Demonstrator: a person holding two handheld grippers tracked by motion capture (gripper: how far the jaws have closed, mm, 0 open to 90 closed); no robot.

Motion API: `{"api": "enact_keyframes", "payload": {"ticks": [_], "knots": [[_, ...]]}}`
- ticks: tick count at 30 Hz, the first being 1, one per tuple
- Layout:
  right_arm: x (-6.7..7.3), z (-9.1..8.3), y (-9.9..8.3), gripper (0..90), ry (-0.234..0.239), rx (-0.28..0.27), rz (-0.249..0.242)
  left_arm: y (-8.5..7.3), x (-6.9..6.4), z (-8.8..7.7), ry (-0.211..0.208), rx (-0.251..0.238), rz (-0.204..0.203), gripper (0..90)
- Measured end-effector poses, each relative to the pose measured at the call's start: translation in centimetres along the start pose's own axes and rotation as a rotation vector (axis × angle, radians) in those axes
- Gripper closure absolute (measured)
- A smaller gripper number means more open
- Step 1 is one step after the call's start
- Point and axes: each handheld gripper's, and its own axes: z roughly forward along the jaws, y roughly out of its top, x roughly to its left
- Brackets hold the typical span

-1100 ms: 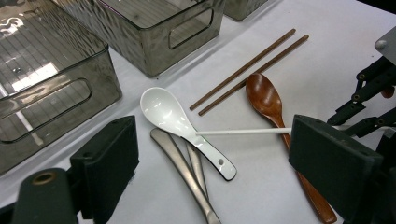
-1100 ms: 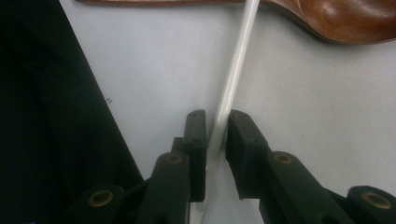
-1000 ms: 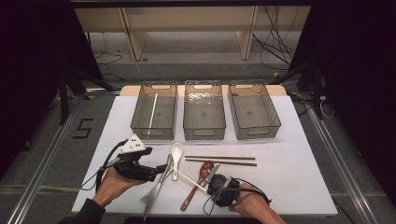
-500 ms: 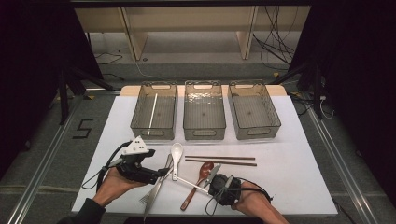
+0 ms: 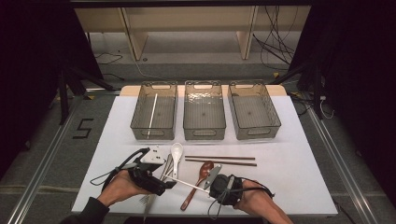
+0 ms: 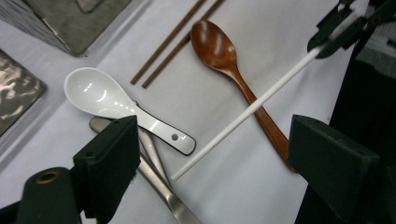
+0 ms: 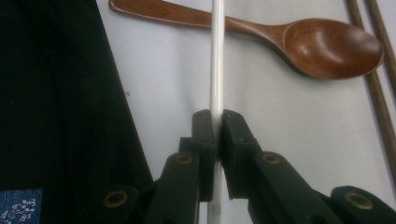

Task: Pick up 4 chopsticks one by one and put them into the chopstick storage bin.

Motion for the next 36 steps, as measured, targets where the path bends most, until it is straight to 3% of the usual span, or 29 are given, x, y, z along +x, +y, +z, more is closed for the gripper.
{"api": "enact_keyframes", "payload": {"ticks": [4,7,10,16,22,36], "knots": [[0.2,-0.2,0.1,85.0,-0.010,-0.007,-0.023,0.4,-0.6,0.7,-0.030,0.043,0.049,18.0],[0.2,-0.3,0.1,85.0,-0.014,-0.009,-0.034,0.8,-0.9,1.4,-0.074,0.064,0.062,21.1],[0.2,-0.3,0.1,85.0,-0.022,-0.010,-0.043,1.3,-1.1,2.1,-0.070,0.092,0.095,23.7],[0.3,-0.5,0.2,84.9,-0.023,-0.014,-0.066,2.0,-1.4,3.2,-0.099,0.141,0.141,29.9],[0.4,-0.5,0.2,84.9,-0.028,-0.024,-0.086,2.8,-2.1,4.2,-0.133,0.170,0.181,43.9],[0.4,-0.7,0.1,84.9,-0.023,-0.021,-0.115,2.9,-2.2,5.0,-0.155,0.239,0.220,65.0]]}}
